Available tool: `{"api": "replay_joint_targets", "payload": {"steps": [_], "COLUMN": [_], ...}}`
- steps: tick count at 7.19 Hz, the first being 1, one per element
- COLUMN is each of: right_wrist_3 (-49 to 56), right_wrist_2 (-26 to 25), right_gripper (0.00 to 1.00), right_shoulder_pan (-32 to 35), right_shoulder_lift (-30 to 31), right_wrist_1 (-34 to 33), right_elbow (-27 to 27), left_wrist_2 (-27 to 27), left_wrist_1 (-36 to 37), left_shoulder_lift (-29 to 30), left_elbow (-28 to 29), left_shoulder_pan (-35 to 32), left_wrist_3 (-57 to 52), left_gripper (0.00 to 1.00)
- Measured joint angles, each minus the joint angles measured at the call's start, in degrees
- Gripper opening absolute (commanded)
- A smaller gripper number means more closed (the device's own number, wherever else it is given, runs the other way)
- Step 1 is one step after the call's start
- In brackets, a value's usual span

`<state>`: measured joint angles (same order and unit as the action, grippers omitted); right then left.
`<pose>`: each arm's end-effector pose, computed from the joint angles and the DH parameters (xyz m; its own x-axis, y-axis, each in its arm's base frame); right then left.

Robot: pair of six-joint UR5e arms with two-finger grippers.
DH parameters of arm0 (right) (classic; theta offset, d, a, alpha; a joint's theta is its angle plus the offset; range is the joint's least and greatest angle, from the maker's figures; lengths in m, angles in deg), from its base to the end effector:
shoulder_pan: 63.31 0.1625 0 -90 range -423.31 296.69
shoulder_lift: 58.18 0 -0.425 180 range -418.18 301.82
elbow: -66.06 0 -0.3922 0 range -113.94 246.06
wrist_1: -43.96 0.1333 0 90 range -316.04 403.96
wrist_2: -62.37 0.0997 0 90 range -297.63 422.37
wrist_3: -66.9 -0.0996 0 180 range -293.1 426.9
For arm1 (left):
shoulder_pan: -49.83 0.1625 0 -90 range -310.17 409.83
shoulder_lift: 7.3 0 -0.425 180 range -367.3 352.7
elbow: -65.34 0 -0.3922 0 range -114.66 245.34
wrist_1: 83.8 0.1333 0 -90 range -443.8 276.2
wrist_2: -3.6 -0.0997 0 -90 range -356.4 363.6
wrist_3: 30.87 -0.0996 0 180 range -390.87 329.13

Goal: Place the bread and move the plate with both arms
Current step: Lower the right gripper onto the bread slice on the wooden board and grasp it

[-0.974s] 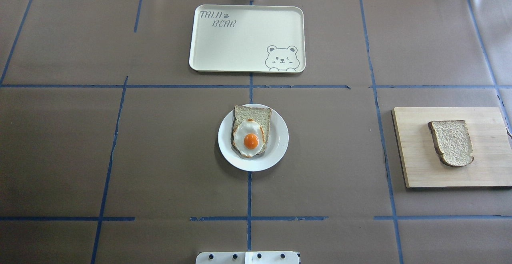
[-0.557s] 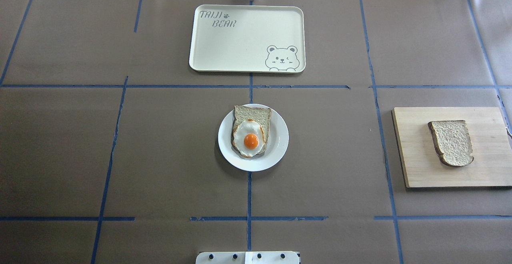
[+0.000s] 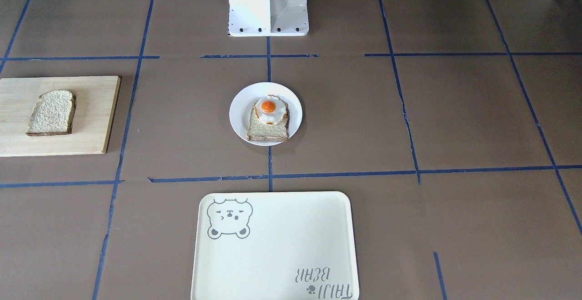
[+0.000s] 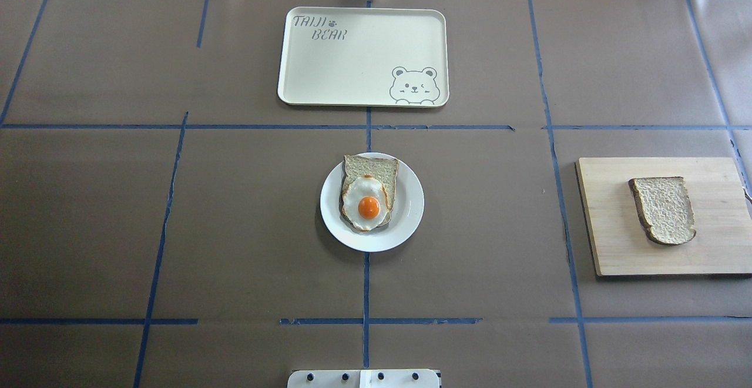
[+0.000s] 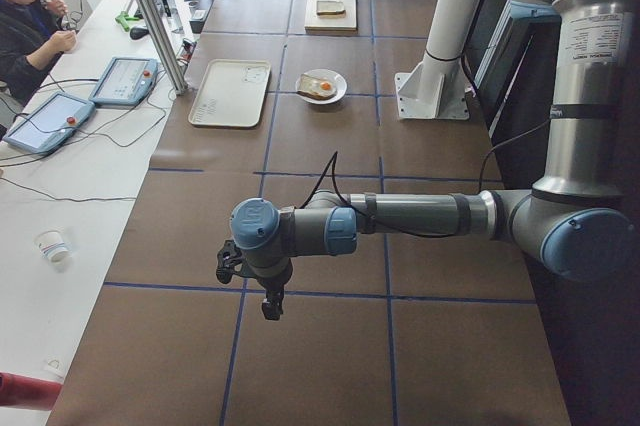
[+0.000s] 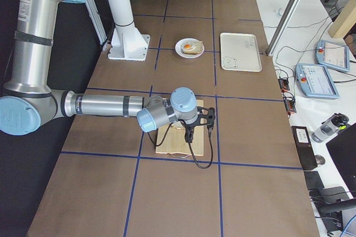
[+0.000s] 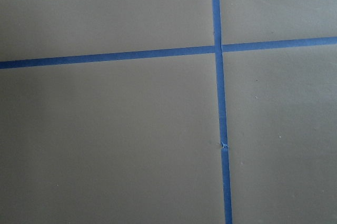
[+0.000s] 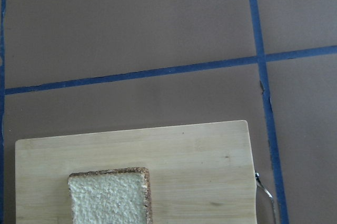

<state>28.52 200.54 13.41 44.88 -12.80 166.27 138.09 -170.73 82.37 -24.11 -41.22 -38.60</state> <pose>-0.0379 -0.4177 0.6029 0.5640 0.1136 0.8179 -0.1939 0.9810 -0.0025 -0.0724 -0.4830 0.6713 0.7084 0.0734 -0.7020 -0.0777 0.9966 0.0258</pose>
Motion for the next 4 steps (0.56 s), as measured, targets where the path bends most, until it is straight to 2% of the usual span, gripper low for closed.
{"api": "replay_joint_targets", "payload": {"steps": [2,4], "right_wrist_3": [-11.27,-16.97], "right_wrist_2": [-5.32,-9.62], "right_gripper": [0.99,1.00], "right_shoulder_pan": [-9.37,-16.38], "right_shoulder_lift": [0.81,0.52], "right_wrist_1": [7.60,11.13], "right_elbow": [-0.10,-1.10], "left_wrist_2": [0.02,-0.01], "left_wrist_1": [0.00,-0.02], "left_shoulder_lift": [-0.02,-0.01], "left_elbow": [0.02,0.19], "left_shoulder_pan": [0.00,0.05], "left_wrist_3": [0.08,0.09], "left_gripper": [1.00,1.00]}}
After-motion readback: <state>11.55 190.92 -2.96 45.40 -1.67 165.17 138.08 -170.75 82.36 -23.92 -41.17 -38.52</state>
